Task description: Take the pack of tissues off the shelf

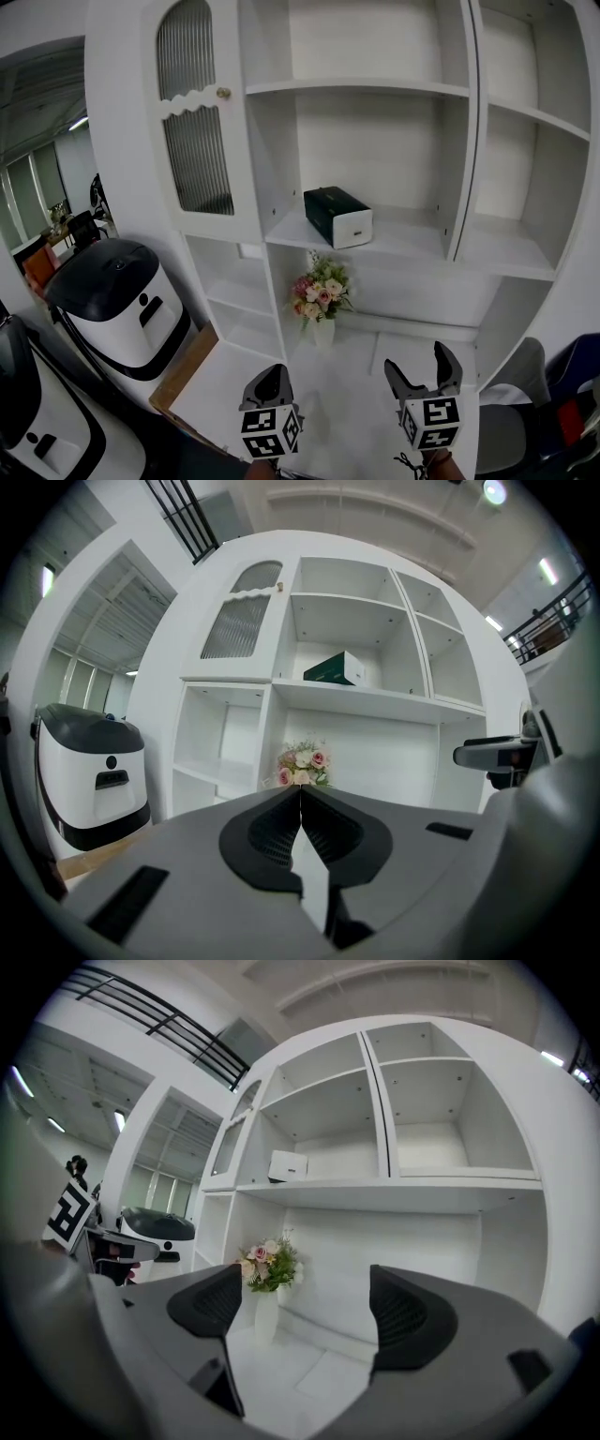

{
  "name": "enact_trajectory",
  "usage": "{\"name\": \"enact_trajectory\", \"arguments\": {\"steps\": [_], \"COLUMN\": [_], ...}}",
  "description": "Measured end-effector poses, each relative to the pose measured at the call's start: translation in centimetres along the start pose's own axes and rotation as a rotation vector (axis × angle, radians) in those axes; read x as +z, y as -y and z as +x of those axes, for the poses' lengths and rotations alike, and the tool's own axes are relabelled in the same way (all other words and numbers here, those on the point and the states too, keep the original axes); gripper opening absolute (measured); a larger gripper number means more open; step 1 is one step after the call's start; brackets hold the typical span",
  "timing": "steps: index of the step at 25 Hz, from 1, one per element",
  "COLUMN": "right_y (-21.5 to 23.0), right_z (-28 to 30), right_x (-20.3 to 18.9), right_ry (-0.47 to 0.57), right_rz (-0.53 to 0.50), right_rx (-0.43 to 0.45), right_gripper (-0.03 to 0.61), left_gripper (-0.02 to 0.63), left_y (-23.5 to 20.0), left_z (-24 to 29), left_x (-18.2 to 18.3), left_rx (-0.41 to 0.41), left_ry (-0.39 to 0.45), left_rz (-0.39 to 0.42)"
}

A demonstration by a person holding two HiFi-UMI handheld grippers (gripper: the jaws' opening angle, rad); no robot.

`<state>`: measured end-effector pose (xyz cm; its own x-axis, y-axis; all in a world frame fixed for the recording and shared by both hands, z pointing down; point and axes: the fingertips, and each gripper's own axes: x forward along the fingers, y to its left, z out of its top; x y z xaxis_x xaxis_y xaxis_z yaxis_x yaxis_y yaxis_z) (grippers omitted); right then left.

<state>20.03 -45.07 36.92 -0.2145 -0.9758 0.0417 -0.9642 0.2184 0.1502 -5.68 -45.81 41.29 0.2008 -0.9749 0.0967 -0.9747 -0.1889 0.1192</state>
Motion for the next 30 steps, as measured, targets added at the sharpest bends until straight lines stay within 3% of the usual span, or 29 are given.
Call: {"name": "enact_trajectory", "arguments": {"steps": [8,14,30], "right_y": [-1.1,-1.8,-3.3], "right_z": [2.2,4.0,8.2], "right_x": [4.1,6.8,13.8], "right_ry": [0.052,0.061,0.121], "right_rz": [-0.194,-0.328,-0.626], "right_rx": [0.036,0.069,0.083], "right_gripper": [0.431,0.431,0.442], "left_gripper": [0.018,0.018,0.018], "left_y": [-2.8,-3.3,-5.9], "left_z": [-0.8,-1.3,-2.1], "left_x": [0.2,0.5,0.6], "left_rx": [0.058,0.074,0.132], "left_ry": [0.017,0.031,0.057], "left_rz": [-0.025,0.002,-0.019]}}
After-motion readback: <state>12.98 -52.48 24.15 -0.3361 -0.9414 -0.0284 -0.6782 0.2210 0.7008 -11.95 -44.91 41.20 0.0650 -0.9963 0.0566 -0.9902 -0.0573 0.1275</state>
